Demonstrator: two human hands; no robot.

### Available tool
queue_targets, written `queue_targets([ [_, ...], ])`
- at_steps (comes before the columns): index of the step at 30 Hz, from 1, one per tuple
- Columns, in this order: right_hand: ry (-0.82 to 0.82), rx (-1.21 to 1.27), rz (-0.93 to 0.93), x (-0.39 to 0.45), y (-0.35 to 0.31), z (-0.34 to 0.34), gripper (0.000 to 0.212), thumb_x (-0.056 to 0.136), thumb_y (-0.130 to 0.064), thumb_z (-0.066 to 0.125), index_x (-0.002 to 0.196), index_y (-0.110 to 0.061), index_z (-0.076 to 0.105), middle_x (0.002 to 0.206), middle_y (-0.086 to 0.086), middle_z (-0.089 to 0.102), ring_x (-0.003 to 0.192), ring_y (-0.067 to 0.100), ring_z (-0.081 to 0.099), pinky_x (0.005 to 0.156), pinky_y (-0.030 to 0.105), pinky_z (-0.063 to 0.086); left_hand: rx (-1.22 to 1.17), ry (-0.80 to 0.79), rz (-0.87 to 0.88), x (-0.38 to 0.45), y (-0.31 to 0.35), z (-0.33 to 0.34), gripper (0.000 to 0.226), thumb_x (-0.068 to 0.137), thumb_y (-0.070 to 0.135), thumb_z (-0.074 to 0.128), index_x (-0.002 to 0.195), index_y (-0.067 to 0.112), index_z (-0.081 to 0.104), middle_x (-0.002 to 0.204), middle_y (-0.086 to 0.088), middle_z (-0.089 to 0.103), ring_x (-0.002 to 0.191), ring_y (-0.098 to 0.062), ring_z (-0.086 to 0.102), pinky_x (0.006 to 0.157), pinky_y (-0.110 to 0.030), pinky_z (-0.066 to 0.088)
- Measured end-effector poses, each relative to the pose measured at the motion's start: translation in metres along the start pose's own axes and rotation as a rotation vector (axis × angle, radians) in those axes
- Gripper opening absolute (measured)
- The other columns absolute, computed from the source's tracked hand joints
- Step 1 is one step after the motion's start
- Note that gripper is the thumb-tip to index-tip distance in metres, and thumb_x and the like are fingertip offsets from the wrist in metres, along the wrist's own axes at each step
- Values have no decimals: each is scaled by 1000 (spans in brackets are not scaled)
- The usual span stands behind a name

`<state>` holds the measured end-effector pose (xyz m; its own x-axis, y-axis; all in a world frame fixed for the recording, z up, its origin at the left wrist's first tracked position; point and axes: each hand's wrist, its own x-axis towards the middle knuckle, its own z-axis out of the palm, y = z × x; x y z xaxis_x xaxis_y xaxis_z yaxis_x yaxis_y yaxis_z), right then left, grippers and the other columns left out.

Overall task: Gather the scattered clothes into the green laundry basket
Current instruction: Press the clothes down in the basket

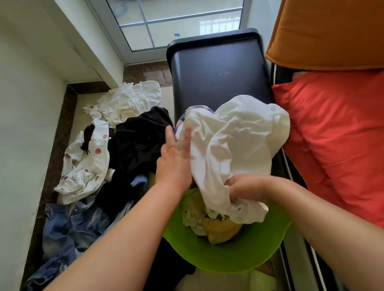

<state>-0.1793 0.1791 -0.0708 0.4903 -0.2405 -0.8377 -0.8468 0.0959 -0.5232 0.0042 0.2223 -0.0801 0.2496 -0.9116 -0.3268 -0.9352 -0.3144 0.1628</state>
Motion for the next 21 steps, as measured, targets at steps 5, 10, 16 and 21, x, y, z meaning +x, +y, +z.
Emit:
queue_targets([
  [5, -111, 7, -64, -13, -7, 9, 30, 87, -2, 58, 111, -20, 63, 117, 4, 65, 111, 20, 59, 101, 36, 47, 300, -347, 268, 6, 18, 9, 60, 98, 26, 40, 152, 37, 17, 161, -4, -17, 146, -38, -19, 109, -71, 4],
  [10, 515, 252, -177, 1, 18, -28, 21, 86, -7, 57, 95, -22, 69, 108, 2, 68, 109, 24, 61, 96, 40, 49, -274, -688, 192, -22, 24, 27, 37, 95, 23, 52, 132, 21, 55, 136, -4, 54, 124, -18, 48, 102, -31, 36],
  [16, 846, -283, 24, 45, 38, -45, 23, 82, -16, 53, 88, -32, 68, 154, -5, 26, 146, 33, 10, 115, 51, 6, -516, -914, -5, -47, 30, 52, 49, 95, 38, 53, 142, 23, 46, 141, -1, 51, 128, -23, 48, 107, -38, 39],
  [21, 347, -228, -8, 59, 48, -6, 17, 89, -11, 51, 96, -19, 65, 102, 6, 66, 98, 27, 61, 80, 32, 49, -592, -1040, -234, -54, 19, 74, 57, 89, 41, 59, 141, 22, 44, 138, -5, 52, 125, -28, 51, 102, -47, 46],
])
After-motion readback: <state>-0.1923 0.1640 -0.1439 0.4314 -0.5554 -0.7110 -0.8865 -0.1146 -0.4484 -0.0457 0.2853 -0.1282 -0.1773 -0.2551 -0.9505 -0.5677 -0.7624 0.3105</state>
